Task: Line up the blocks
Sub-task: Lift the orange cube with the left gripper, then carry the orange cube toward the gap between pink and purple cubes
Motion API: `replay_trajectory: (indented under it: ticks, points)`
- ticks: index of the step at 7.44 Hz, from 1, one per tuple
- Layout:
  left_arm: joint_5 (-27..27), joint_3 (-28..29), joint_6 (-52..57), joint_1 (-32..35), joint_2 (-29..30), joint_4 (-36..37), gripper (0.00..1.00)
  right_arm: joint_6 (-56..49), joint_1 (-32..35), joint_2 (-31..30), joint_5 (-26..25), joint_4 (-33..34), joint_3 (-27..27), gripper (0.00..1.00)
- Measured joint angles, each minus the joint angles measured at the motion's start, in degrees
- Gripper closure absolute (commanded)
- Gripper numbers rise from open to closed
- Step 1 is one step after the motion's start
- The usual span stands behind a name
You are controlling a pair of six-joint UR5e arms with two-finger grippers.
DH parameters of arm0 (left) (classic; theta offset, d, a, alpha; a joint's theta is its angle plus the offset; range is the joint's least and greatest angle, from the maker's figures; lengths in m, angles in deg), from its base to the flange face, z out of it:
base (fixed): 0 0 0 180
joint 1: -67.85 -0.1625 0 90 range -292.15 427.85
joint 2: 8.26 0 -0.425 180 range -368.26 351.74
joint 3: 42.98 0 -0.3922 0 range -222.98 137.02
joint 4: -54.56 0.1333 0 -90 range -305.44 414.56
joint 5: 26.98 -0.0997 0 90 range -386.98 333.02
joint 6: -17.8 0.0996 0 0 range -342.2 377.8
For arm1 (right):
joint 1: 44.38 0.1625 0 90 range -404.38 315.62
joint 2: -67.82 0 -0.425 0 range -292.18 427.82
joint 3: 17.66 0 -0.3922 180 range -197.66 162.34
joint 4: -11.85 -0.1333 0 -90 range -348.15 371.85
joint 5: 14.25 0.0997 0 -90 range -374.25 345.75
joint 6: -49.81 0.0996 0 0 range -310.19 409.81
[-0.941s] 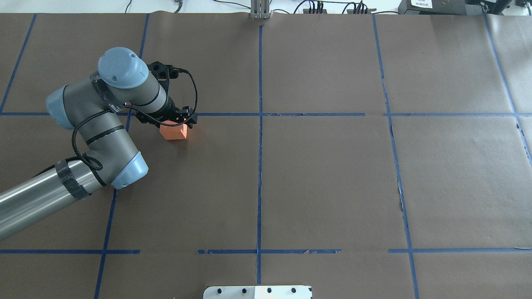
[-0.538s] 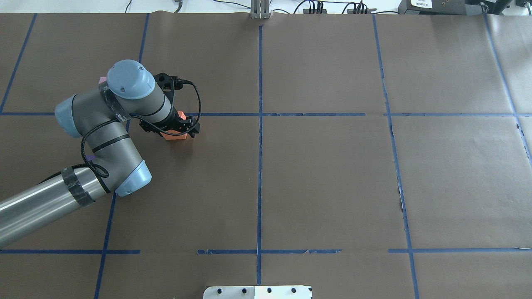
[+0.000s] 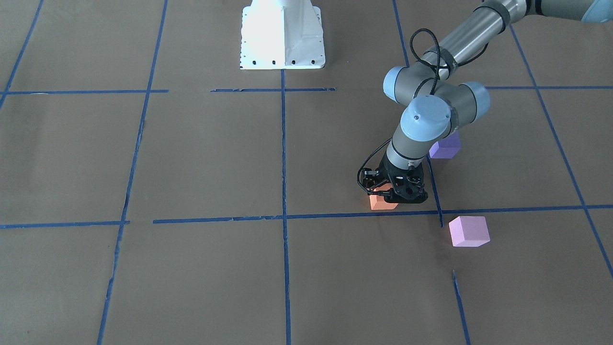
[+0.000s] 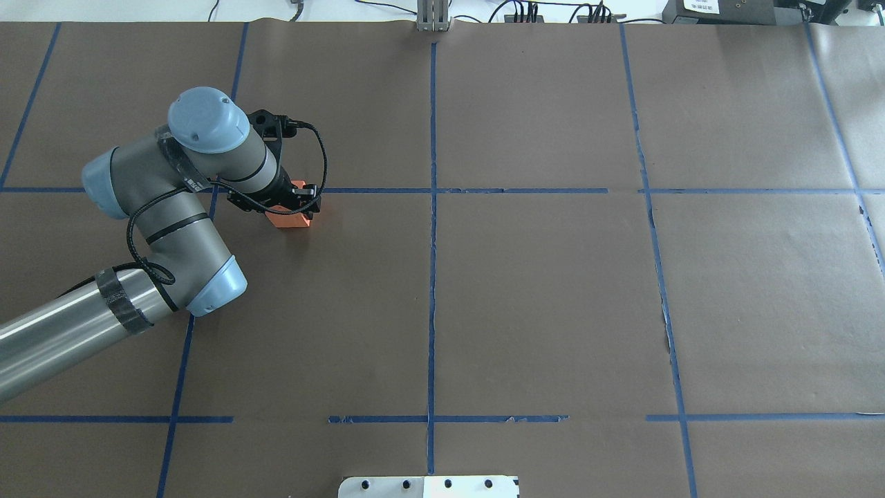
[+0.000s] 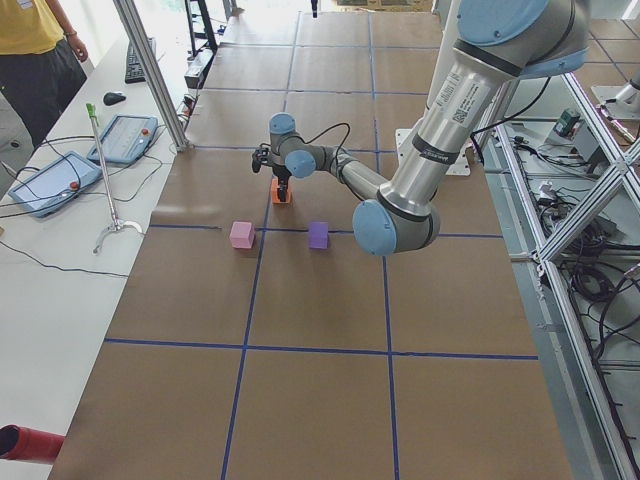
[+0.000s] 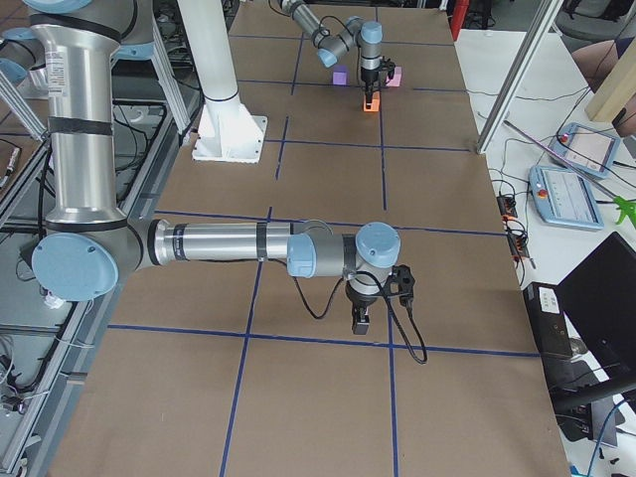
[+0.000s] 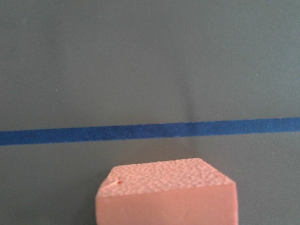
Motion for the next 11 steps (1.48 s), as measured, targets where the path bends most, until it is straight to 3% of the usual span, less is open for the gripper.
replay_trajectory:
  ticks: [3,5,7,9,11]
  points:
    - [0.6,-0.4,0.1,1.4,0.2,0.2,0.73,0.0,0.0,0.0,0.0,0.0,0.0,0.0]
    - [1.5,-1.2,0.2,2.3,0.1,0.3,0.74,0.0,0.0,0.0,0.0,0.0,0.0,0.0]
    - [2.7,-6.3,0.3,5.8,-0.5,4.2,0.72,0.0,0.0,0.0,0.0,0.0,0.0,0.0]
    - [5.7,-12.7,5.6,10.5,-5.2,7.4,0.7,0.0,0.0,0.0,0.0,0.0,0.0,0.0]
    - [9.6,-14.5,14.9,14.7,-11.4,7.6,0.69,0.0,0.0,0.0,0.0,0.0,0.0,0.0]
